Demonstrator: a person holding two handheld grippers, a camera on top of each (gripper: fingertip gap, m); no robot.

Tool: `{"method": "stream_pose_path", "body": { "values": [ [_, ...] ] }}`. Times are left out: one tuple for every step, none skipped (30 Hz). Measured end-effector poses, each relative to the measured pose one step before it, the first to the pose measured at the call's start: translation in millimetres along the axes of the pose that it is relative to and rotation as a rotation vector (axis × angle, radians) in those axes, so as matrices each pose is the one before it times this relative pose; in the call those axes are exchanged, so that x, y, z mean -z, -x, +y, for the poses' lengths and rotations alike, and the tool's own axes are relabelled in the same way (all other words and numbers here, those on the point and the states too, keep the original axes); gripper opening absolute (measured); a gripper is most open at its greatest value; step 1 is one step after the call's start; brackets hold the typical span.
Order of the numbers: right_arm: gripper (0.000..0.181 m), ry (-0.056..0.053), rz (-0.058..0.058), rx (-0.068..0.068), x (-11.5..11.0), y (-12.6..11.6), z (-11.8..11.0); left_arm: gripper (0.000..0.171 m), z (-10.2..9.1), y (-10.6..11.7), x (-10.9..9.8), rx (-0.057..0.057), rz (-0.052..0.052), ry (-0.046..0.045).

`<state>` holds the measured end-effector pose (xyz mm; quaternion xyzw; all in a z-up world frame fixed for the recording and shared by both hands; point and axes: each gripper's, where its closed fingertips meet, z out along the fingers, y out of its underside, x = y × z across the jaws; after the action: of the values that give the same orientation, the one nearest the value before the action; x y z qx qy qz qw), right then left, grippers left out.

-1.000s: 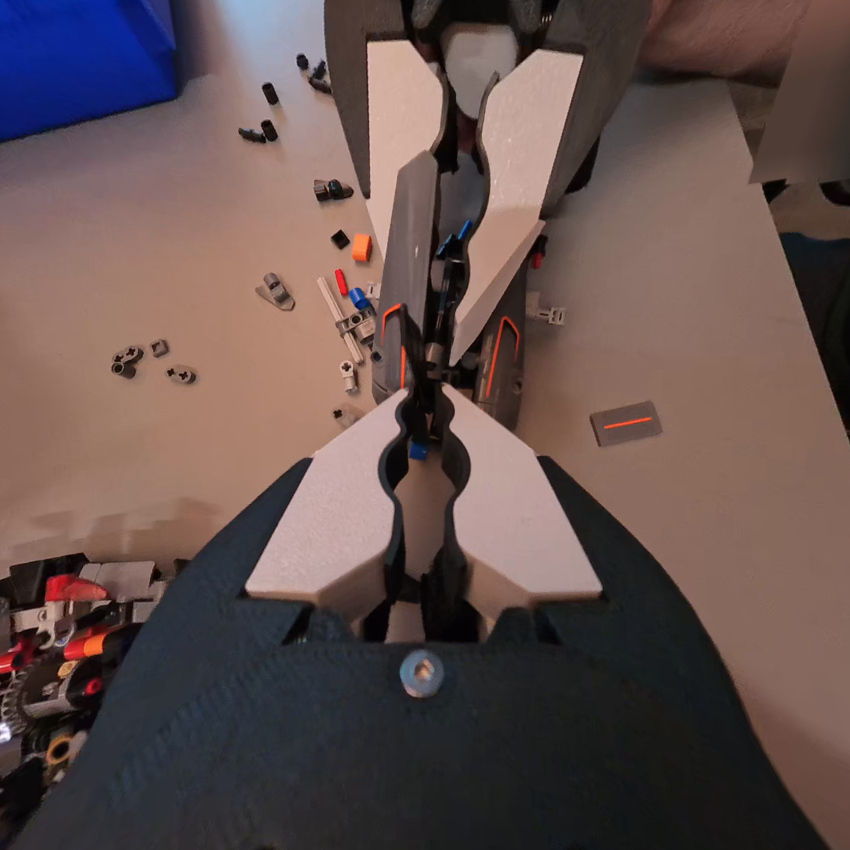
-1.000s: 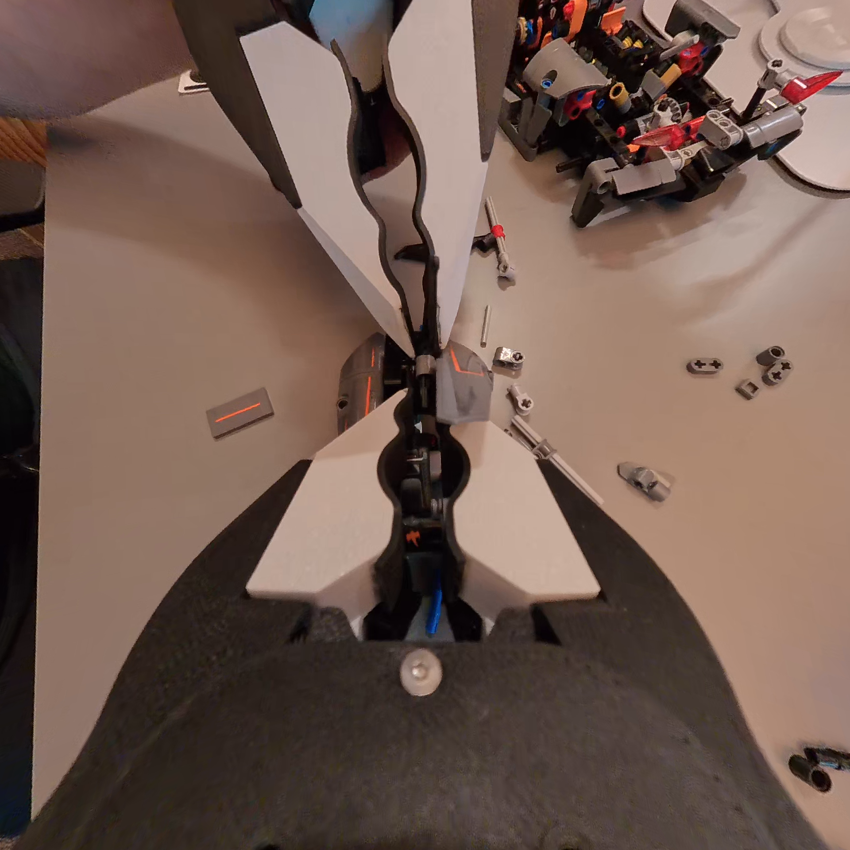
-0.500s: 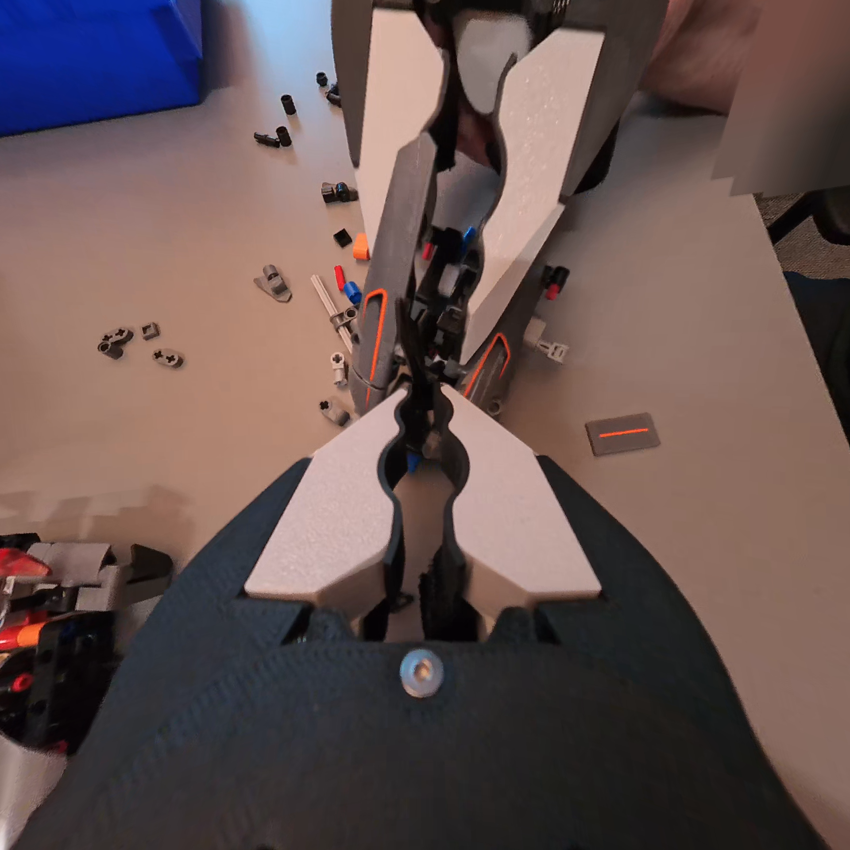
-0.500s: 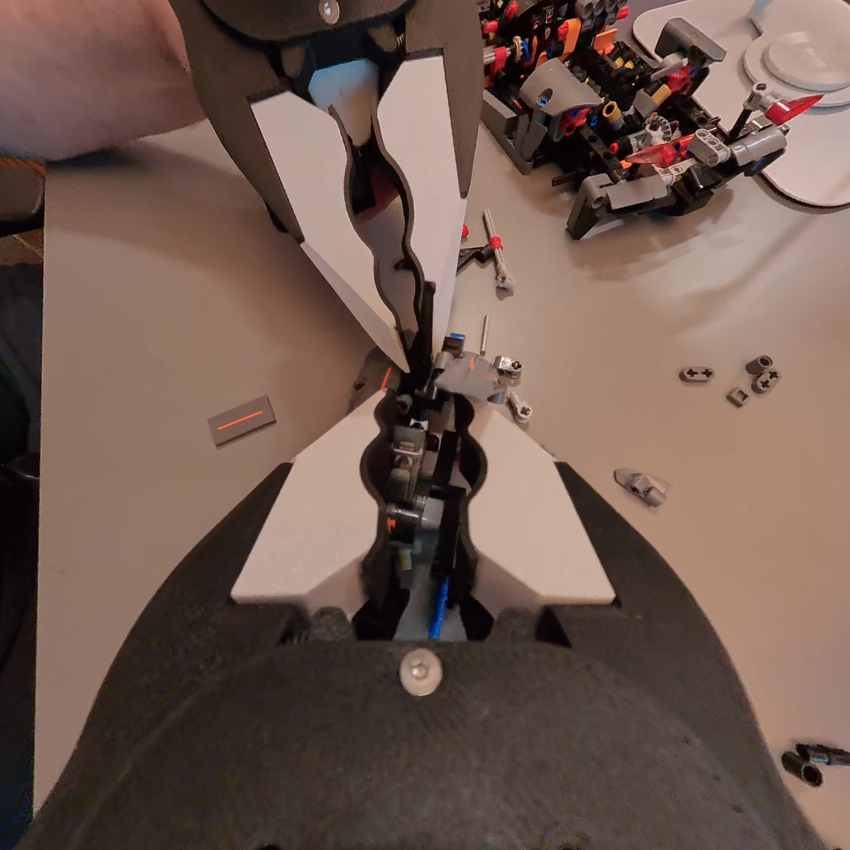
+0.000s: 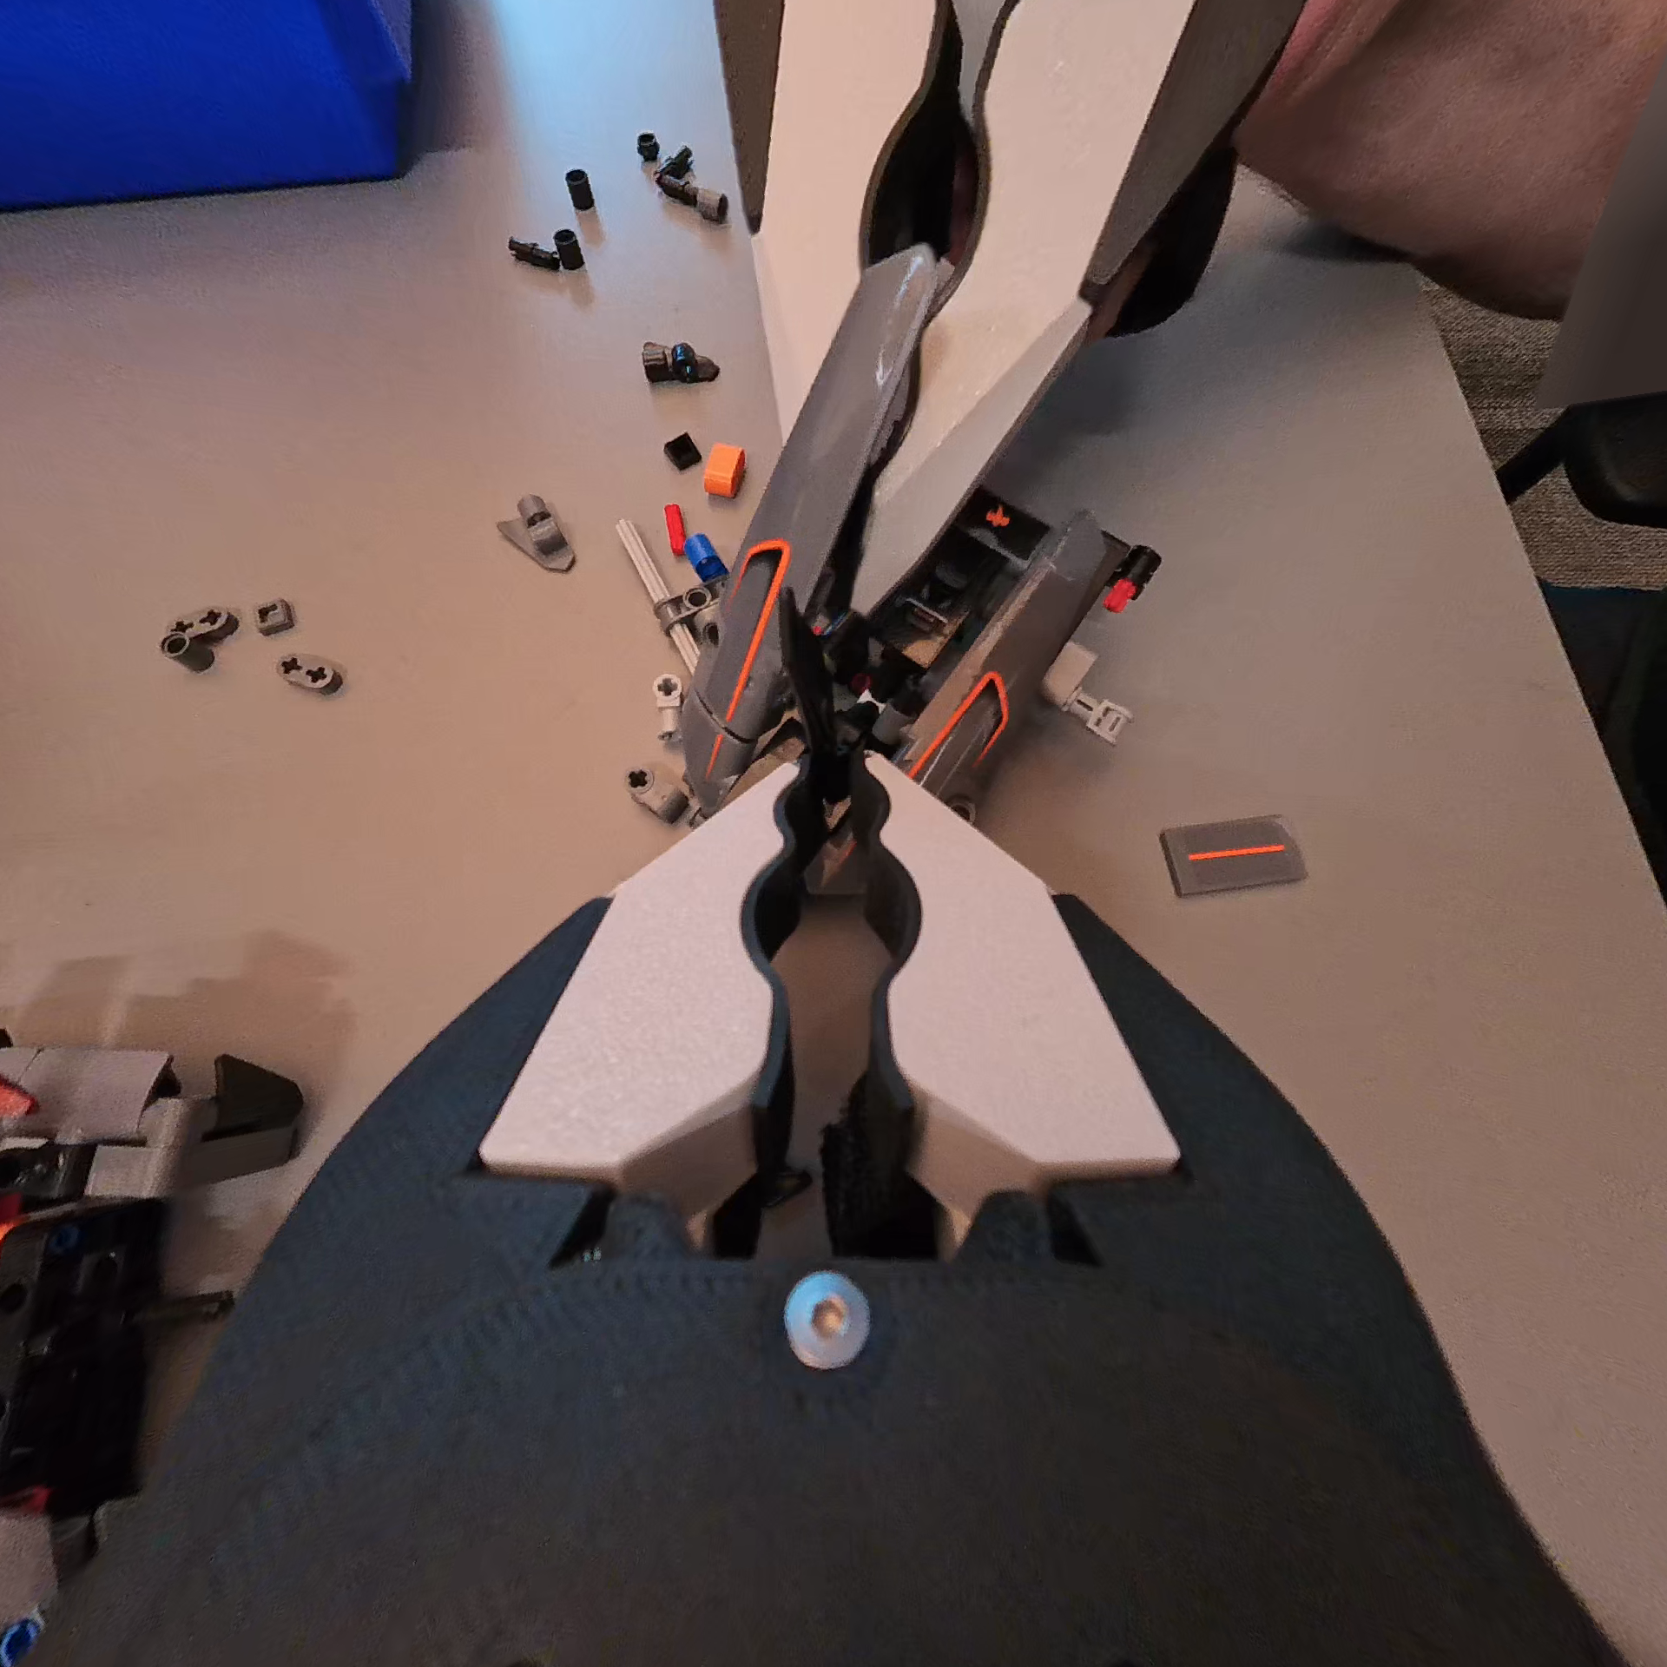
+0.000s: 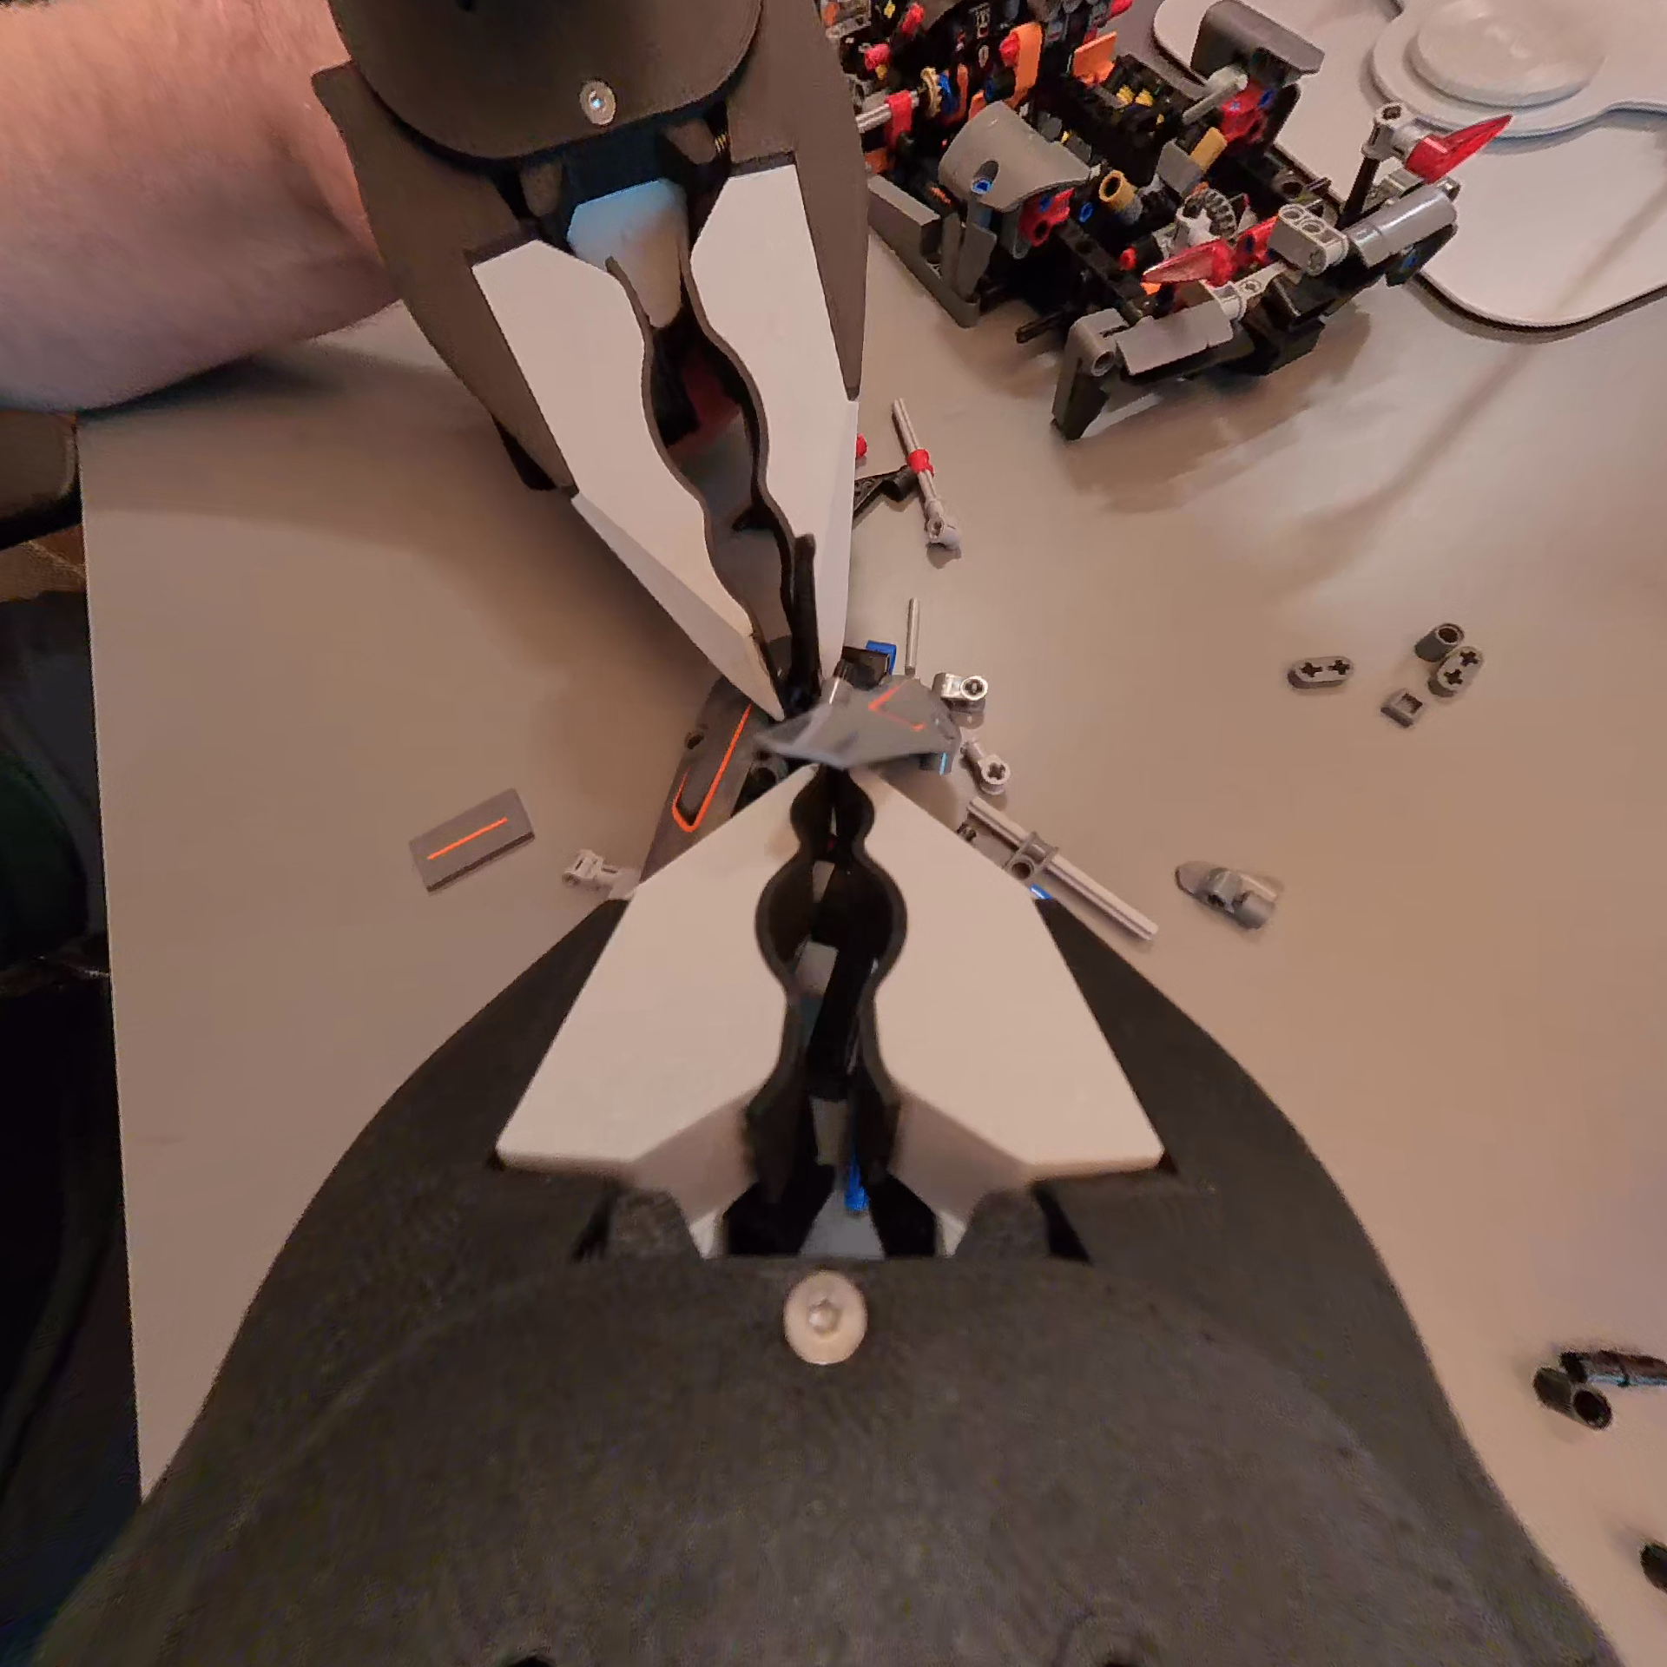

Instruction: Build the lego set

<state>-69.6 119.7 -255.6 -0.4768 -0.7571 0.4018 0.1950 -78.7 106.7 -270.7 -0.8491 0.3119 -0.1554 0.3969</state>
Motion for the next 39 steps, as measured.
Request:
{"method": "stream_pose_path", "body": {
  "values": [
    [0.000,0.0017,-0.0004,-0.0058,-2.05,0.20,-1.18,0.004,-0.18,0.00,-0.20,0.0033,0.0010,-0.00319],
    [0.000,0.0020,-0.0096,-0.0092,-2.48,1.81,-1.37,0.004,0.19,-0.28,-0.26,0.0038,0.0029,-0.00282],
    [0.000,-0.0003,-0.0027,-0.0030,-2.13,1.28,-1.43,0.005,0.10,0.34,-0.10,0.0029,0.0002,-0.00528],
    [0.000,-0.0042,0.0067,0.0041,-1.01,0.01,-1.10,0.005,0.16,0.58,0.46,0.0059,-0.0003,-0.00524],
    [0.000,-0.0059,0.0046,0.0042,-0.44,-0.16,-0.38,0.005,0.30,0.30,0.71,0.0079,0.0025,-0.00556],
    [0.000,-0.0095,0.0016,-0.0027,-0.23,-0.31,-0.04,0.004,0.38,0.15,0.53,0.0090,0.0042,-0.00714],
    [0.000,-0.0103,0.0017,-0.0072,0.02,-0.69,0.23,0.005,0.39,0.27,0.73,0.0087,0.0036,-0.00695],
    [0.000,-0.0055,0.0012,-0.0046,0.07,-0.51,0.83,0.004,0.28,0.45,1.14,0.0073,0.0034,-0.00558],
    [0.000,-0.0053,0.0010,0.0012,0.12,-0.32,0.33,0.005,0.16,0.94,1.97,0.0048,0.0006,-0.00395],
    [0.000,-0.0032,0.0031,0.0052,0.05,-0.11,0.08,0.004,-0.96,1.50,2.81,0.0028,-0.0026,-0.00792],
    [0.000,-0.0011,0.0032,0.0064,-0.17,0.08,-0.11,0.004,-2.17,1.31,3.07,0.0044,-0.0001,-0.01333],
    [0.000,-0.0019,0.0037,0.0074,-0.54,0.21,-0.42,0.004,-2.31,1.48,3.06,0.0045,0.0005,-0.01244],
    [0.000,-0.0012,0.0024,0.0076,-0.86,0.53,-0.32,0.004,-1.76,2.10,2.58,0.0002,-0.0053,-0.00688],
    [0.000,-0.0004,-0.0016,0.0069,-1.10,1.12,-0.18,0.004,-0.57,2.77,2.02,-0.0074,-0.0112,0.00203],
    [0.000,-0.0006,-0.0032,0.0067,-1.17,1.45,-0.25,0.005,0.12,1.92,1.40,-0.0093,-0.0063,0.00717],
    [0.000,-0.0008,0.0014,0.0086,-0.87,0.73,-0.19,0.005,-0.03,0.31,0.73,-0.0078,0.0032,0.00644],
    [0.000,0.0025,0.0060,0.0080,-0.43,-0.32,0.37,0.005,-0.14,-0.08,0.28,-0.0139,0.0037,0.00686],
    [0.000,0.0018,0.0035,0.0028,-0.08,-0.61,0.48,0.005,0.59,-0.06,-0.15,-0.0189,0.0008,0.01302],
    [0.000,-0.0035,-0.0004,-0.0016,0.00,-0.40,-0.11,0.005,0.98,-0.45,-0.06,-0.0148,0.0045,0.01750],
    [0.000,-0.0027,-0.0003,-0.0010,-0.13,-0.52,0.12,0.005,-0.24,-0.50,0.02,-0.0140,0.0052,0.01024],
    [0.000,0.0034,0.0022,0.0002,-0.29,-0.67,0.95,0.005,-0.05,-0.82,0.01,-0.0154,0.0059,0.01137],
    [0.000,0.0051,0.0040,0.0044,-0.57,-0.61,1.17,0.005,1.00,0.00,-0.21,-0.0180,-0.0006,0.01772],
    [0.000,0.0016,-0.0011,0.0048,-0.46,0.42,0.46,0.005,2.02,1.08,-0.71,-0.0146,-0.0070,0.02369],
    [0.000,-0.0002,-0.0038,0.0011,-0.42,0.75,0.07,0.005,2.06,0.71,-0.92,-0.0117,-0.0033,0.02248],
    [0.000,-0.0017,-0.0007,0.0008,-0.15,0.22,-0.37,0.005,0.96,-0.74,-0.91,-0.0096,0.0062,0.01374],
    [0.000,-0.0032,-0.0008,0.0014,0.02,0.08,-0.64,0.005,-0.46,-1.02,-0.89,-0.0048,0.0081,0.00541],
    [0.000,-0.0019,-0.0033,-0.0001,-0.20,0.46,-0.55,0.005,0.00,-0.29,-1.01,-0.0052,0.0021,0.00802],
    [0.000,-0.0020,-0.0026,-0.0003,-0.32,0.37,-0.40,0.005,0.43,0.54,-0.77,-0.0092,-0.0053,0.01170],
    [0.000,0.0001,-0.0013,0.0010,-0.47,0.39,-0.18,0.005,-0.10,0.01,-0.64,-0.0080,-0.0020,0.00891],
    [0.000,0.0001,0.0007,0.0031,-0.40,0.33,-0.23,0.005,-1.27,-0.80,-0.32,-0.0052,0.0042,0.00147],
    [0.000,0.0001,0.0010,0.0028,-0.33,0.36,-0.18,0.005,-1.45,-0.97,-0.27,-0.0044,0.0046,0.00044],
    [0.000,0.0004,-0.0010,0.0014,-0.37,0.42,0.04,0.005,-0.39,0.28,-0.20,-0.0050,-0.0026,0.00630],
    [0.000,-0.0007,-0.0015,0.0005,-0.36,0.38,-0.06,0.005,-0.55,0.24,0.06,-0.0043,-0.0021,0.00432],
    [0.000,-0.0012,-0.0011,0.0004,-0.41,0.25,-0.02,0.005,-0.36,-0.28,0.24,-0.0019,0.0024,0.00412],
    [0.000,-0.0009,-0.0023,0.0006,-0.37,0.48,-0.08,0.005,0.32,-0.06,0.13,-0.0035,-0.0006,0.00788],
    [0.000,-0.0008,-0.0028,0.0007,-0.43,0.50,-0.12,0.005,0.62,0.56,-0.01,-0.0029,-0.0053,0.01062],
    [0.000,-0.0001,-0.0015,0.0018,-0.59,0.41,0.09,0.005,0.98,0.13,0.16,-0.0057,-0.0039,0.01228],
    [0.000,0.0014,-0.0014,0.0017,-0.59,0.43,0.23,0.005,0.38,-0.96,0.53,-0.0050,0.0016,0.00634],
    [0.000,0.0010,-0.0016,0.0008,-0.62,0.21,0.28,0.005,-0.01,-0.93,0.48,0.0006,0.0026,0.00219]
  ]
}}
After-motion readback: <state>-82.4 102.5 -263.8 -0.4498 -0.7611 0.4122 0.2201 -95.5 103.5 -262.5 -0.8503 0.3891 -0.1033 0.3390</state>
